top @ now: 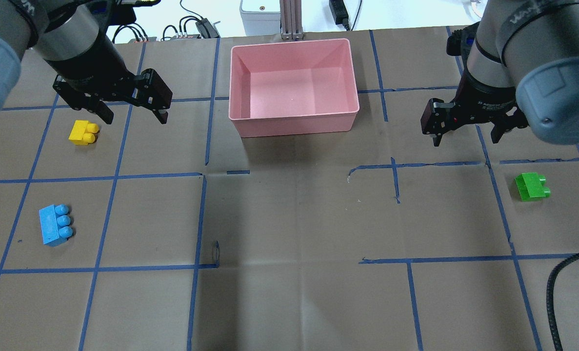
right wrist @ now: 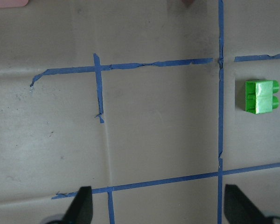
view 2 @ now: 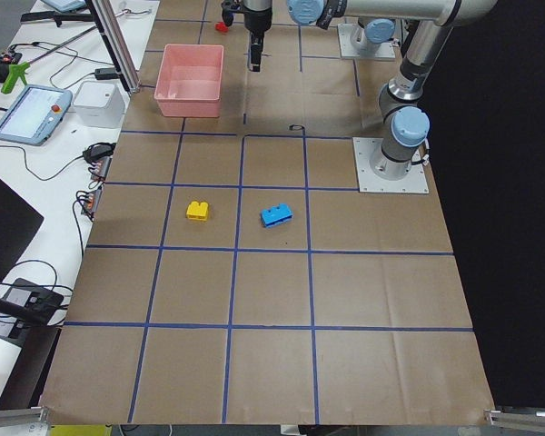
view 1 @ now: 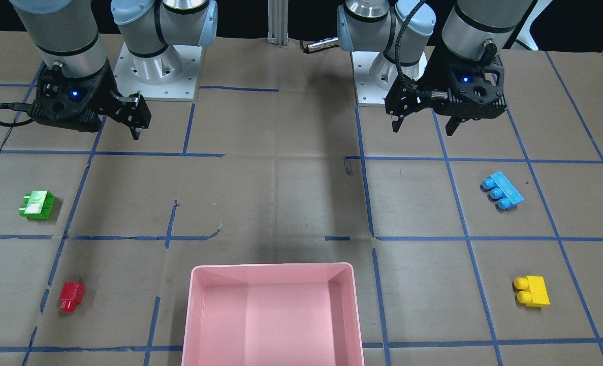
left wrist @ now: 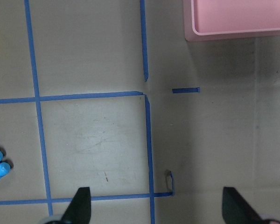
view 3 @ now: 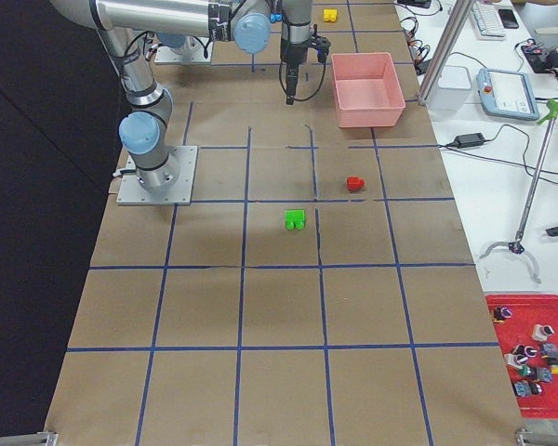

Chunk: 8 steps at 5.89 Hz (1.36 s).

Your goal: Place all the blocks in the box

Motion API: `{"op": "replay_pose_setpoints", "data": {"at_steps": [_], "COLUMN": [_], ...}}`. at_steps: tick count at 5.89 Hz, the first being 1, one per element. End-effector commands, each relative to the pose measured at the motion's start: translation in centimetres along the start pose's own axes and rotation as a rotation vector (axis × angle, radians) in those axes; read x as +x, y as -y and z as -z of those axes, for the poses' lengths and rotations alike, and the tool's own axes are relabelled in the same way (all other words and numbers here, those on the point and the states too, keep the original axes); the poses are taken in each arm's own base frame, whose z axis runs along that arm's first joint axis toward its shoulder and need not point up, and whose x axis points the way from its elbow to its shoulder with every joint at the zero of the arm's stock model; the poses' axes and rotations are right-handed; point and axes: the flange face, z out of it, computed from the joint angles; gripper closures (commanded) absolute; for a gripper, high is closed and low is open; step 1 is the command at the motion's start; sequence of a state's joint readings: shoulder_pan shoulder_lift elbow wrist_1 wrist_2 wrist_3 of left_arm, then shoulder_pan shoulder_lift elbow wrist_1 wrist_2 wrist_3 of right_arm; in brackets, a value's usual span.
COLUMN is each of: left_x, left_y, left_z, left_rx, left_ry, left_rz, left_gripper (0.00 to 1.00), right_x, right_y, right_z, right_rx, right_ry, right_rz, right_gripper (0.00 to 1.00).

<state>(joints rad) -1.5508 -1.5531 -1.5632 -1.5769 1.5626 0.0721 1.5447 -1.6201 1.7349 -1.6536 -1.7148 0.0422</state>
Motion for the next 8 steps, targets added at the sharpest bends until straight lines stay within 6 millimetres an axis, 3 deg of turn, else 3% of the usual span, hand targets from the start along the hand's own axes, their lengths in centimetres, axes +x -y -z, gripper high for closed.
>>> {"op": "replay_pose_setpoints", "data": {"at_steps": [1, 5, 6, 8], "left_x": [0.0, -1.0, -5.1, -17.7], "left_y": [0.1, -0.1, 0.2, -0.6], "left_z": [0.1, 0.8, 0.8, 1.3], "left_rx": [0.002, 0.019, 0.035, 0.040], "left_ry": [-0.001, 0.003, 0.004, 0.023], "left_rz": [0.000, 0.004, 0.085, 0.250], "left_gripper": [0.01, 0.01, 0.01, 0.01], "right_x": [0.0, 0.0, 0.1, 0.0], "right_y": [0.0, 0.4, 0.7, 0.9], "right_z": [0.0, 0.7, 1.0, 1.3], "right_rx": [0.000, 0.049, 0.068, 0.071], "right_ry": [0.000, 0.007, 0.007, 0.015], "right_rz": [0.002, -0.015, -0.009, -0.020], "right_gripper": [0.00, 0.00, 0.00, 0.00]}}
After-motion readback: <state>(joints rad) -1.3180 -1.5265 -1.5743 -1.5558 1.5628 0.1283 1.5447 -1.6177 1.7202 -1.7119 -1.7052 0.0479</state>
